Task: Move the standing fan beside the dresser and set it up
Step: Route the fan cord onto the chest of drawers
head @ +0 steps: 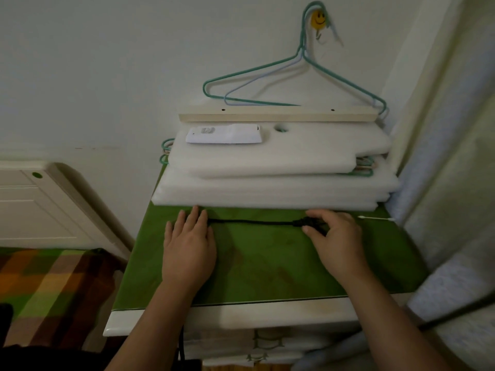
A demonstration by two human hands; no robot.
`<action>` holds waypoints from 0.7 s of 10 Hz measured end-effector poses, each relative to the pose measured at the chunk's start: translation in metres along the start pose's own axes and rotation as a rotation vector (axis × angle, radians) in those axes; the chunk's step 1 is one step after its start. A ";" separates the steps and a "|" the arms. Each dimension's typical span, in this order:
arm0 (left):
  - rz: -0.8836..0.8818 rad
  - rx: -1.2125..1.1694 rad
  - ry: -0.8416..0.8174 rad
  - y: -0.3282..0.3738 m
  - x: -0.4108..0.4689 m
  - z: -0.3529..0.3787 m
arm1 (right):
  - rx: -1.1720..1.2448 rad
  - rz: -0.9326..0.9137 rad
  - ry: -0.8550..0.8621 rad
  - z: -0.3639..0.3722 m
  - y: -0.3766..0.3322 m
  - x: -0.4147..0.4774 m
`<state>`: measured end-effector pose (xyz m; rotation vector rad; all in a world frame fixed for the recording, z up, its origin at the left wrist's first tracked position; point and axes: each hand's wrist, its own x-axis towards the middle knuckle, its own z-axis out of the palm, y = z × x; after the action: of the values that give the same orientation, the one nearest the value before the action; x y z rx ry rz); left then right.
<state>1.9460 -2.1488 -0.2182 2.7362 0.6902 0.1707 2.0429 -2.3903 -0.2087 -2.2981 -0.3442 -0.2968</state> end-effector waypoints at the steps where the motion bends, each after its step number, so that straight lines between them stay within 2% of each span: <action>1: -0.001 0.010 0.002 -0.001 0.000 0.000 | -0.007 -0.013 0.019 0.000 0.001 -0.002; 3: 0.007 0.002 -0.002 -0.001 0.001 0.000 | 0.035 -0.065 0.056 0.004 0.008 -0.004; 4: 0.009 0.004 0.002 -0.001 0.001 0.000 | 0.012 -0.064 0.217 0.008 0.005 -0.014; 5: 0.012 0.012 0.001 -0.001 0.000 0.001 | 0.012 -0.126 0.308 0.015 -0.009 -0.031; 6: 0.008 0.012 0.001 0.000 0.000 0.000 | 0.078 -0.231 0.159 0.027 -0.029 -0.044; 7: 0.007 0.014 0.001 0.000 0.000 0.000 | 0.103 -0.301 -0.060 0.039 -0.044 -0.050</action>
<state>1.9464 -2.1489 -0.2186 2.7525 0.6840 0.1694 1.9851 -2.3406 -0.2214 -2.1546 -0.7217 -0.3518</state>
